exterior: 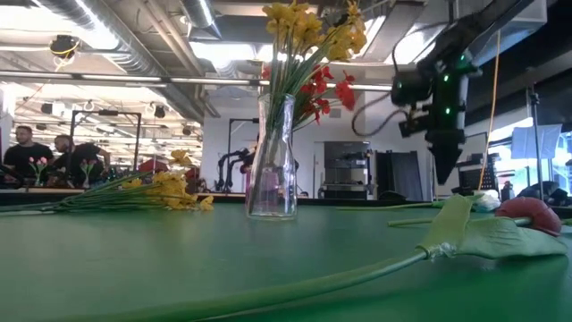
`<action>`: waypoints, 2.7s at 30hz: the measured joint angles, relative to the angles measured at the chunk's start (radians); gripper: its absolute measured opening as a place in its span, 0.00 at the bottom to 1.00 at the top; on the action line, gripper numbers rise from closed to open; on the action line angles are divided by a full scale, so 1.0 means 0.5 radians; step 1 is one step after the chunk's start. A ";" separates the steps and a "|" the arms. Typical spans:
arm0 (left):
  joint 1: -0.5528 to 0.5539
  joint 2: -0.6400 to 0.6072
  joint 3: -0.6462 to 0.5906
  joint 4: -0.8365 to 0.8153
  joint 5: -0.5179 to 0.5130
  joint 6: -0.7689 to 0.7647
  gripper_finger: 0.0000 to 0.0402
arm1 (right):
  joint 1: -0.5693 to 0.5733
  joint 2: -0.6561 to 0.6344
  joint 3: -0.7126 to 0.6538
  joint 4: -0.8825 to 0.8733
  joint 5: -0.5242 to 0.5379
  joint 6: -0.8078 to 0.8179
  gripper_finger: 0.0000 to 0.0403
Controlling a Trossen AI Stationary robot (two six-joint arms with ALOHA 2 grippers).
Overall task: Sort flowers into vase by color
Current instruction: Put the top white flower into the transparent vase
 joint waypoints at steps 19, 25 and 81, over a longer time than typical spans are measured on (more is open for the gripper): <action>-0.301 -0.194 -0.349 0.143 -0.481 -0.240 0.66 | -0.163 0.414 0.002 0.111 0.182 -0.017 0.07; -0.246 -0.220 -0.408 0.209 -0.473 -0.264 0.66 | -0.141 0.345 0.002 -0.064 0.357 0.039 0.03; 1.351 0.397 1.115 -0.042 2.360 -0.200 0.66 | 2.240 0.150 1.360 -0.216 2.845 -0.934 0.00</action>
